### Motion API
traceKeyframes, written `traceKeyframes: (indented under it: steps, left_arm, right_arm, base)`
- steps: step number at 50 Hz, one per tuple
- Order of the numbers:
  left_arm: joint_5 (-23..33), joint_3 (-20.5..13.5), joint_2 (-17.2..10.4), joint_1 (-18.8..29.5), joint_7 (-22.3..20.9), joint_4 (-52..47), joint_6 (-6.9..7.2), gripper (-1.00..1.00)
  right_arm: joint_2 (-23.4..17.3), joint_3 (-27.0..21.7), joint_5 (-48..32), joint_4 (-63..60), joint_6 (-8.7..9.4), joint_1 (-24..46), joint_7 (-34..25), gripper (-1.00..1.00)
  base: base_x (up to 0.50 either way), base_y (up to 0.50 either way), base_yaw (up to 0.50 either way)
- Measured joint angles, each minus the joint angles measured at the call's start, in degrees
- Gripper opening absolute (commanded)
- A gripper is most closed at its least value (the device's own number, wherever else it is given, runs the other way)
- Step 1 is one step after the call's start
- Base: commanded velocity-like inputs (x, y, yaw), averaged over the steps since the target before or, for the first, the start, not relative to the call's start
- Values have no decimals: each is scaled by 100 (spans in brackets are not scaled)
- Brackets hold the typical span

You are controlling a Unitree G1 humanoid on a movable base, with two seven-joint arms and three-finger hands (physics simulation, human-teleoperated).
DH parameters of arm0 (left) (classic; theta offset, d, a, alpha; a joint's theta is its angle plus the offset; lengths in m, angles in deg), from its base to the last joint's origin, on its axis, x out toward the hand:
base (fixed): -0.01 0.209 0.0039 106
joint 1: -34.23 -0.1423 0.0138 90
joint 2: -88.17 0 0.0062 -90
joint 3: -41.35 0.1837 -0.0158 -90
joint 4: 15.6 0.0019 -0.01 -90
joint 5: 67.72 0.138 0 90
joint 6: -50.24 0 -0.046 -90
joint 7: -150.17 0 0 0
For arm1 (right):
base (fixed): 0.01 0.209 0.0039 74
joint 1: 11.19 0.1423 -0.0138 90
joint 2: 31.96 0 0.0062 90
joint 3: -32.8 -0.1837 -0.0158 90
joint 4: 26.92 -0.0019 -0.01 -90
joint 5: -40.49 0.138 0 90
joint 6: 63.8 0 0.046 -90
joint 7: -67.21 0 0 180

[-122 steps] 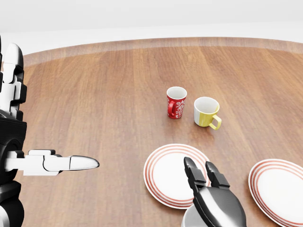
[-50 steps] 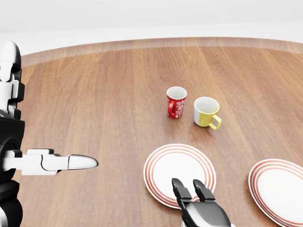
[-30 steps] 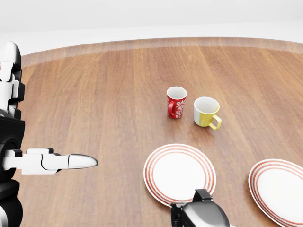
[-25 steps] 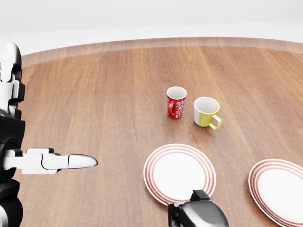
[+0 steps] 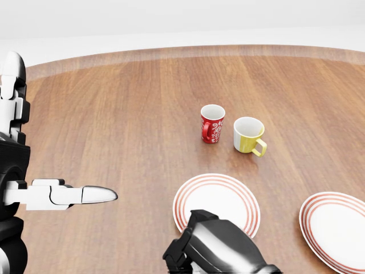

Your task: Put the white mug on the left plate.

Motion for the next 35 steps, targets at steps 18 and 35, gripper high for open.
traceKeyframes:
  steps: [18,35]
  left_arm:
    - [11,8,6,-17,-2,-22,0,100]
    - [13,7,4,-3,-4,-54,0,100]
  right_arm:
    - [392,-170,226,-1335,0,1485,0,-100]
    - [227,-924,712,-717,0,2607,0,-100]
  base:
    - [0,0,0]
    - [0,0,0]
